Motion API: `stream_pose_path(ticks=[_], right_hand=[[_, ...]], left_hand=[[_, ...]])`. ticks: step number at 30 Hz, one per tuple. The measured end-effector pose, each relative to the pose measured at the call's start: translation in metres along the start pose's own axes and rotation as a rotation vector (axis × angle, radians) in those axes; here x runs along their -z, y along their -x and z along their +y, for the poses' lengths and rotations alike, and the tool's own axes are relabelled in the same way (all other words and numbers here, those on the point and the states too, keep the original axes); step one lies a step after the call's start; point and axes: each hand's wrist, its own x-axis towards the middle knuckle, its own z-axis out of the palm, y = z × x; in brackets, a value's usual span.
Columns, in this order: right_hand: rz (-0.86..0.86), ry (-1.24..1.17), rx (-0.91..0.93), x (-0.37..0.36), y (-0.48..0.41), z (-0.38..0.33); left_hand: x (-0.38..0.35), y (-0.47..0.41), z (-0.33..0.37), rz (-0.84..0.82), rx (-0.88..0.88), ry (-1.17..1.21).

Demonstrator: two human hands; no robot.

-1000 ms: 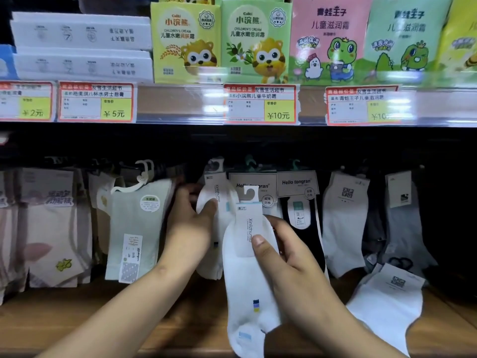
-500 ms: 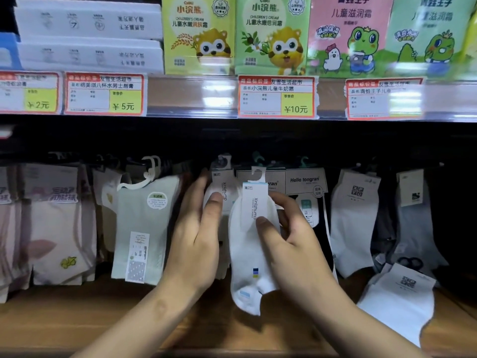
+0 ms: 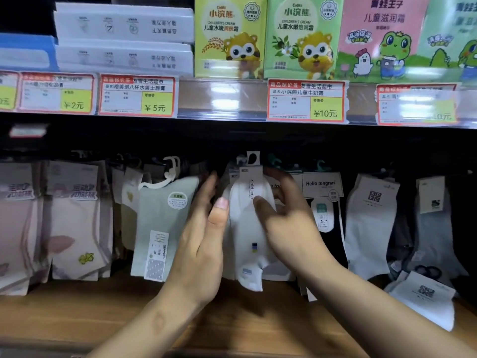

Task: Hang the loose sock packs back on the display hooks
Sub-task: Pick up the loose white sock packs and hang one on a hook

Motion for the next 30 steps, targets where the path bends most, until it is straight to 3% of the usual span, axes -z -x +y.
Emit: stream_pose_path(ticks=[14, 24, 30], right_hand=[[-0.036, -0.012, -0.014, -0.006, 0.005, 0.004], [-0.114, 0.132, 0.002, 0.003, 0.019, 0.008], [-0.150, 0.299, 0.054, 0.014, 0.033, 0.005]], left_hand=[[-0.006, 0.003, -0.009, 0.004, -0.016, 0.040], [-0.011, 0.008, -0.007, -0.040, -0.057, -0.002], [-0.011, 0.016, -0.004, -0.025, 0.018, -0.056]])
